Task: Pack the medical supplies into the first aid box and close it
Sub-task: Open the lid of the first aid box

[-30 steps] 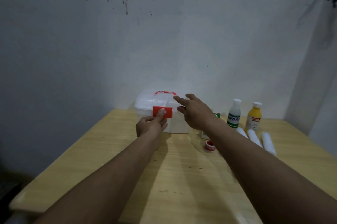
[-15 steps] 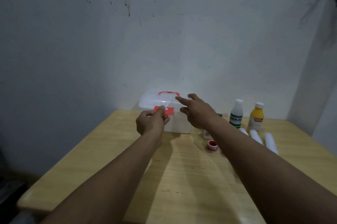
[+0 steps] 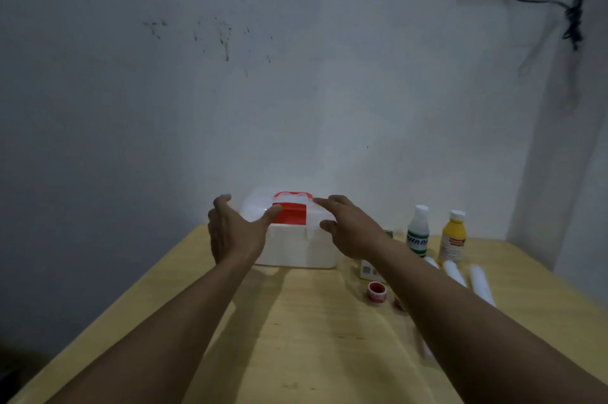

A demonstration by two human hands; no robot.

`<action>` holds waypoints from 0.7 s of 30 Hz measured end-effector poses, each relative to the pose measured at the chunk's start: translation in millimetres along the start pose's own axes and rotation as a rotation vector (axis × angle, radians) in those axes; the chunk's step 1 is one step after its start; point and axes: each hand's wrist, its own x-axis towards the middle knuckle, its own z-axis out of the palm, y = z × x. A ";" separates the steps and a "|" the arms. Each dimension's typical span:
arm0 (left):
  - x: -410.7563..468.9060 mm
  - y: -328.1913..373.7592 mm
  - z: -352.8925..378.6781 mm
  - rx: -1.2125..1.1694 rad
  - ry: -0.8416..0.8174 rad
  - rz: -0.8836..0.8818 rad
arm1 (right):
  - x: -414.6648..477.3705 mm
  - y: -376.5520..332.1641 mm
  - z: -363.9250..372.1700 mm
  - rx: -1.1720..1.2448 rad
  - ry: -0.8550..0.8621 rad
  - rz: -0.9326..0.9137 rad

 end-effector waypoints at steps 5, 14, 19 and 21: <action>2.3 -8.7 1.1 0.080 -0.163 0.023 | -1.1 4.5 4.1 0.077 0.014 0.094; -10.6 0.9 -11.9 0.109 -0.083 0.045 | -14.1 7.9 7.2 0.240 -0.007 0.167; -5.6 6.5 -19.5 0.135 -0.058 0.062 | -18.3 7.7 5.4 0.326 0.078 0.200; -3.0 10.3 -23.3 0.115 -0.034 0.056 | -19.7 6.8 1.9 0.350 0.131 0.192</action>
